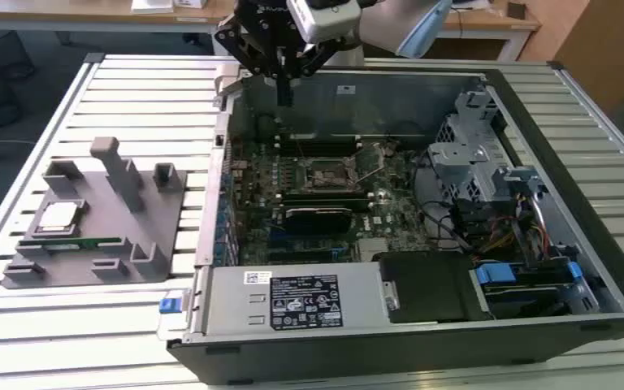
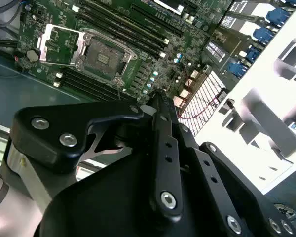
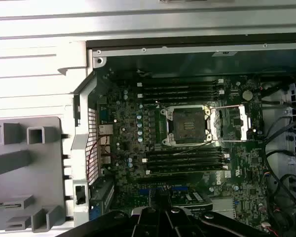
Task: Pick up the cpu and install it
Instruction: 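Reach for the cpu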
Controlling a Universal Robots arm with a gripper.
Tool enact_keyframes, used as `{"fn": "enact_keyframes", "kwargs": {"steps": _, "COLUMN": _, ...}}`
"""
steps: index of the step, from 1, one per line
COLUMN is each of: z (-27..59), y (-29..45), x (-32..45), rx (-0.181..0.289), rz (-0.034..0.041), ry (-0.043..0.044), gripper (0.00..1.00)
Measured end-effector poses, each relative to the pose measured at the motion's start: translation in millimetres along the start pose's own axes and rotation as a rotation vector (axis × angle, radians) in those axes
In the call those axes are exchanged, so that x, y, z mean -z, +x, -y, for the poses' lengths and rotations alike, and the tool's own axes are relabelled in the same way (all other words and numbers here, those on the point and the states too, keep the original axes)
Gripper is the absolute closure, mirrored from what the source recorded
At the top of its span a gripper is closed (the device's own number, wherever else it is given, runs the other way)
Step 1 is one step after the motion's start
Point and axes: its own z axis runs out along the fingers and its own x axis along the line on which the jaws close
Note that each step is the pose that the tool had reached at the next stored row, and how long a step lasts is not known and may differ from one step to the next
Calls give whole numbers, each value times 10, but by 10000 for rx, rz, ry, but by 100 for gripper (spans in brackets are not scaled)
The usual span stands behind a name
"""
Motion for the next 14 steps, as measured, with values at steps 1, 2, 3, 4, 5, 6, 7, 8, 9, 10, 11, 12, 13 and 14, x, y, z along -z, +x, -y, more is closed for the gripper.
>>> {"fn": "enact_keyframes", "kwargs": {"steps": 1, "z": 0, "y": 0, "x": 0, "rx": 0, "rz": 0, "ry": 0, "gripper": 89}}
{"fn": "enact_keyframes", "kwargs": {"steps": 2, "z": 0, "y": 0, "x": 0, "rx": 0, "rz": 0, "ry": 0, "gripper": 89}}
{"fn": "enact_keyframes", "kwargs": {"steps": 3, "z": 0, "y": 0, "x": 0, "rx": -1, "rz": 0, "ry": 0, "gripper": 89}}
{"fn": "enact_keyframes", "kwargs": {"steps": 4, "z": 0, "y": 0, "x": 0, "rx": 0, "rz": 0, "ry": 0, "gripper": 89}}
{"fn": "enact_keyframes", "kwargs": {"steps": 5, "z": 0, "y": 1, "x": 0, "rx": 0, "rz": 0, "ry": 0, "gripper": 89}}
{"fn": "enact_keyframes", "kwargs": {"steps": 6, "z": 0, "y": 2, "x": 0, "rx": 0, "rz": 0, "ry": 0, "gripper": 89}}
{"fn": "enact_keyframes", "kwargs": {"steps": 7, "z": 0, "y": 4, "x": 0, "rx": -1, "rz": 0, "ry": 1, "gripper": 89}}
{"fn": "enact_keyframes", "kwargs": {"steps": 8, "z": 0, "y": 7, "x": 0, "rx": -2, "rz": 0, "ry": 1, "gripper": 89}}
{"fn": "enact_keyframes", "kwargs": {"steps": 9, "z": 0, "y": 10, "x": 0, "rx": -1, "rz": 0, "ry": 0, "gripper": 89}}
{"fn": "enact_keyframes", "kwargs": {"steps": 10, "z": 1, "y": 12, "x": 1, "rx": -1, "rz": 0, "ry": 1, "gripper": 89}}
{"fn": "enact_keyframes", "kwargs": {"steps": 11, "z": 1, "y": 15, "x": 0, "rx": 0, "rz": 0, "ry": 0, "gripper": 89}}
{"fn": "enact_keyframes", "kwargs": {"steps": 12, "z": 1, "y": 18, "x": 0, "rx": -1, "rz": 0, "ry": 0, "gripper": 89}}
{"fn": "enact_keyframes", "kwargs": {"steps": 13, "z": 1, "y": 21, "x": 0, "rx": 0, "rz": 0, "ry": 0, "gripper": 89}}
{"fn": "enact_keyframes", "kwargs": {"steps": 14, "z": 2, "y": 23, "x": 0, "rx": 0, "rz": 0, "ry": 0, "gripper": 89}}
